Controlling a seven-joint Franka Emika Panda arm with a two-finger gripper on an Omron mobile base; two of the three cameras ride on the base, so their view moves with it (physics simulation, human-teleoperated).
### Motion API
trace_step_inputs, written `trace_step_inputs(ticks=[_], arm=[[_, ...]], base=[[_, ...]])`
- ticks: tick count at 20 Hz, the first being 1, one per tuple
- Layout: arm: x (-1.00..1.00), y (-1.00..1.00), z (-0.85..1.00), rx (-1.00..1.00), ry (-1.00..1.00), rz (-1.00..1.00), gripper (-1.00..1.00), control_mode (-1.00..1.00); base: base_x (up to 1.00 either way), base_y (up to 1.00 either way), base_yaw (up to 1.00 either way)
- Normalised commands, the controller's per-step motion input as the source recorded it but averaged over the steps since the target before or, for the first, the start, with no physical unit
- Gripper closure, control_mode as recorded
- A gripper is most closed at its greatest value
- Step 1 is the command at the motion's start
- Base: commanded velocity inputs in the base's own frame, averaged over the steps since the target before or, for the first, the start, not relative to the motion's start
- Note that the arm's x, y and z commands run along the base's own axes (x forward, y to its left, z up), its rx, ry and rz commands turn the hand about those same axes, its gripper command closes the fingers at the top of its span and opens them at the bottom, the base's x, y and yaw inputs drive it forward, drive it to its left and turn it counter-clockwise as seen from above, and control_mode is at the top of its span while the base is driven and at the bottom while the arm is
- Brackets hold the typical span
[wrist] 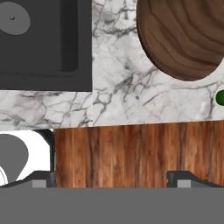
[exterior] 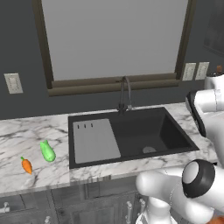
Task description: Remove the corn and carrot from the sink. Then move the bowl and cup from the counter to the sink for washing.
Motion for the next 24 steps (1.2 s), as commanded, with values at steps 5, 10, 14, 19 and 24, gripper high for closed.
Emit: trace_step_inputs(ticks=[5, 10, 14, 19, 24], arm=[[0.21, -0.2, -0.12, 0.0, 0.0, 0.02, -1.0, -1.0], [0.13, -0.12, -0.13, 0.0, 0.0, 0.04, -1.0, -1.0], [0.14, -0.09, -0.14, 0.0, 0.0, 0.06, -1.0, -1.0], [0.16, -0.05, -0.13, 0.0, -0.02, 0.06, -1.0, -1.0], [0.18, -0.06, -0.15, 0.0, -0.04, 0.08, -1.0, -1.0]], base=[[0.0, 0.0, 0.0], [0.0, 0.0, 0.0], [0.0, 0.0, 0.0], [0.0, 0.0, 0.0], [0.0, 0.0, 0.0]])
